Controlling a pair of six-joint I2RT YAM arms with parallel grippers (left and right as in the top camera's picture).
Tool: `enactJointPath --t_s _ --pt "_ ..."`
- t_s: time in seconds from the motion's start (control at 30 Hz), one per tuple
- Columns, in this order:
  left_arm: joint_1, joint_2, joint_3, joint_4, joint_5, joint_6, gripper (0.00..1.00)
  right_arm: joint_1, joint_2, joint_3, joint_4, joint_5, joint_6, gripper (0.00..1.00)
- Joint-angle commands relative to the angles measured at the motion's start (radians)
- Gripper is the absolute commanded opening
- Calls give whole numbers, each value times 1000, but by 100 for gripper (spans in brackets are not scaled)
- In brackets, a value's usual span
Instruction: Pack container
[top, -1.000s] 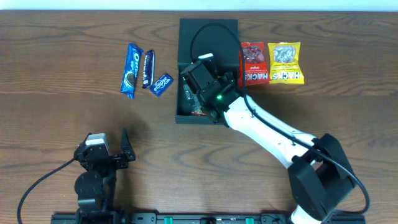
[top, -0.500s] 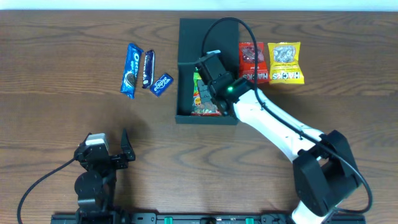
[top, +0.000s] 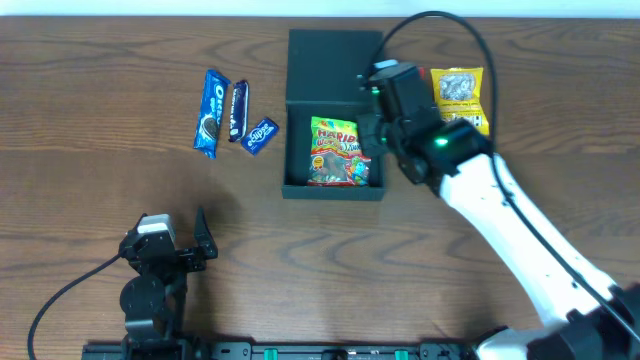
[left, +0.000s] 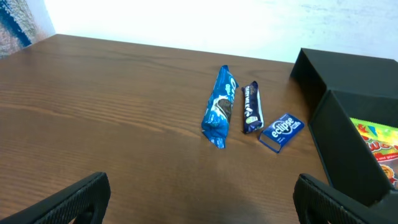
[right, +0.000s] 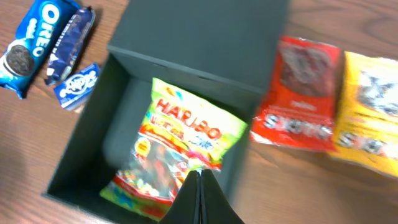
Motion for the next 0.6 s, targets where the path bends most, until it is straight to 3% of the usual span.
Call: enactJointPath --t_s 0.0,0.2,0.3,0.33,0.47,0.57 --pt "2 -6 -29 2 -14 4 95 -35 -47 14 -55 -9 -30 1" --pt "2 -6 -29 16 130 -24 95 -80 -75 14 -152 -129 -146 1" --pt "2 -6 -29 88 188 -73 95 -99 -75 14 -168 -166 -168 10" --pt "2 -6 -29 122 218 -111 95 -106 -75 14 -169 -166 -168 15" --pt "2 -6 -29 308 370 -215 95 -129 -74 14 -161 -167 -167 61" --pt "2 -2 -27 447 393 -272 95 -144 -74 14 -146 -179 -167 84"
